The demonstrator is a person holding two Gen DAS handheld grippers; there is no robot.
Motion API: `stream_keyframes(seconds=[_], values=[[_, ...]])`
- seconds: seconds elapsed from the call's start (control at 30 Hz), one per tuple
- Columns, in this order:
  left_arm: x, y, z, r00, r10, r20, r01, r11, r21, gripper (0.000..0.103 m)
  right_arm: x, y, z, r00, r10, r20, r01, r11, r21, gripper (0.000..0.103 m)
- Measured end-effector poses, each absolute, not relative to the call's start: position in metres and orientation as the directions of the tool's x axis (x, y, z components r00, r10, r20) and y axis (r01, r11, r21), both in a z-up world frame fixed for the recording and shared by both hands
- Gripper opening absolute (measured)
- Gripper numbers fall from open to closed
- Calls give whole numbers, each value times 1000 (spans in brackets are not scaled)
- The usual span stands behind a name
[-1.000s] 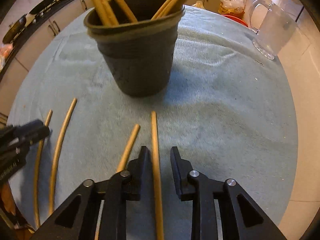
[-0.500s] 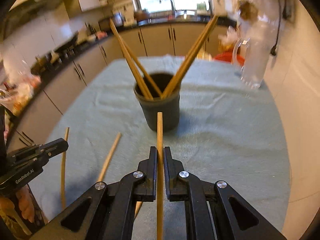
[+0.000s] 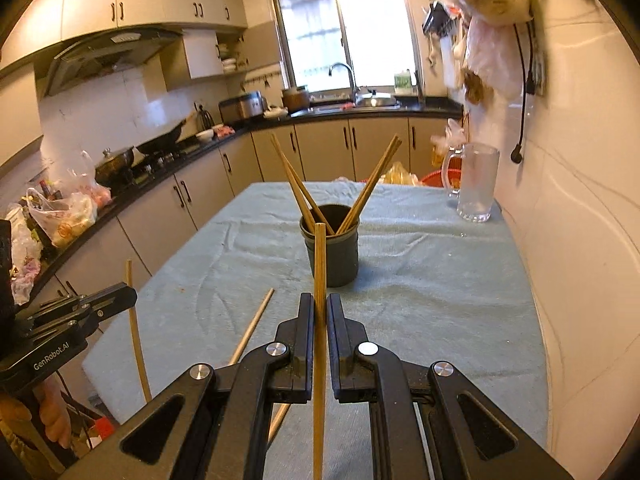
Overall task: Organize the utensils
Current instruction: 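Raise both held chopsticks upright and carry them above the grey holder, then lower the chopsticks into the holder and open both tools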
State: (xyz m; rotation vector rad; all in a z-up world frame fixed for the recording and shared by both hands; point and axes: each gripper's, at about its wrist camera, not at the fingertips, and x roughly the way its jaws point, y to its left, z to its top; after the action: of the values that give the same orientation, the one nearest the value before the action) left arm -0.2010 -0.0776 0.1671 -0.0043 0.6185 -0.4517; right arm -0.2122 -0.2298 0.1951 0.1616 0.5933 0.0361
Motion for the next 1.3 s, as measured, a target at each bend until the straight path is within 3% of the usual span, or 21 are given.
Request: stream_keyframes(seconds=[0.6, 1.3], values=[[-235, -81, 216, 749, -492, -443, 473, 866, -162, 5, -239, -230, 222, 885, 102, -455, -11, 980, 200, 7], [-95, -140, 294, 751, -519, -408, 492, 852, -180, 5, -116, -290, 278, 957, 36, -287, 58, 948, 312, 7]])
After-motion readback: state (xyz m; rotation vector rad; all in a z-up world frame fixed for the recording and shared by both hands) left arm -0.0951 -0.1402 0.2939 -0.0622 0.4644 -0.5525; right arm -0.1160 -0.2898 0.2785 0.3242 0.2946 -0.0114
